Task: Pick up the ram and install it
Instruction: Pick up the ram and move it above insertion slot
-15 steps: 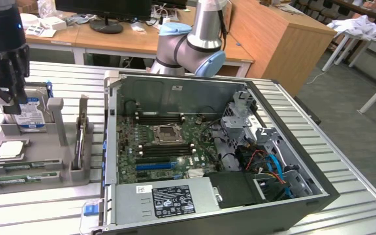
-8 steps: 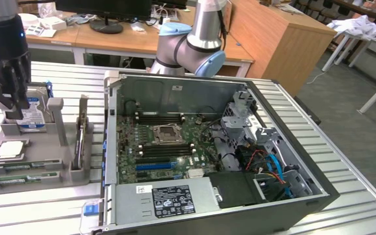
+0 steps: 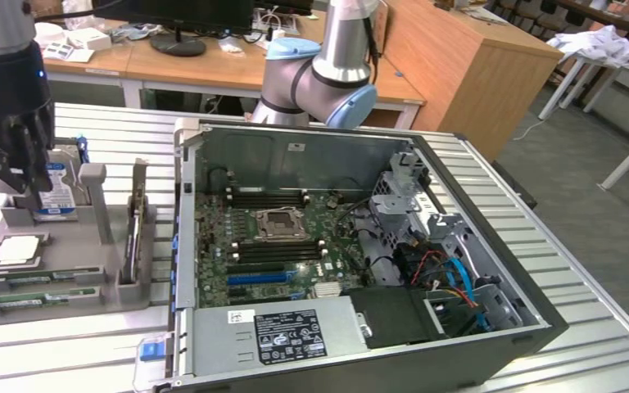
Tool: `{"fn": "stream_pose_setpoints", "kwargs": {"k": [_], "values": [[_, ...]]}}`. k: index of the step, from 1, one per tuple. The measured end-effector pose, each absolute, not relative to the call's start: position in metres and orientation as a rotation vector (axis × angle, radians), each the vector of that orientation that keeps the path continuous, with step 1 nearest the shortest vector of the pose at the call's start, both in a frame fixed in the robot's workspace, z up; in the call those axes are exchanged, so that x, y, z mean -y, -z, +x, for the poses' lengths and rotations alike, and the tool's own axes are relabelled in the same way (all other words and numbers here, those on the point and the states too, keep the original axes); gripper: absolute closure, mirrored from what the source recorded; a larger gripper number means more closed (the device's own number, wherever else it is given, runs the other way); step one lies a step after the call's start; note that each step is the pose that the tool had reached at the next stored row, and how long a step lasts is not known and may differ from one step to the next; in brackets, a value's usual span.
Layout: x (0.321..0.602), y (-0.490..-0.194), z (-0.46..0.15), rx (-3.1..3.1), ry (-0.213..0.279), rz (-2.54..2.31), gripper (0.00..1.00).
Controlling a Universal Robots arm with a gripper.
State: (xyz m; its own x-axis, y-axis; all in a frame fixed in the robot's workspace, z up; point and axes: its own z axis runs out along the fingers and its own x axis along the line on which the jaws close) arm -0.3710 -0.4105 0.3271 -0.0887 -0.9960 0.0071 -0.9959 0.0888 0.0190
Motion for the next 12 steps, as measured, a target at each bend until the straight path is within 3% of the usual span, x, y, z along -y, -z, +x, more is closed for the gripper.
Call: {"fn": "stream_pose_setpoints", "kwargs": {"k": [12], "values": [[0.411, -0.305, -0.371, 2.301, 0.015, 2.113, 0.64]]}}
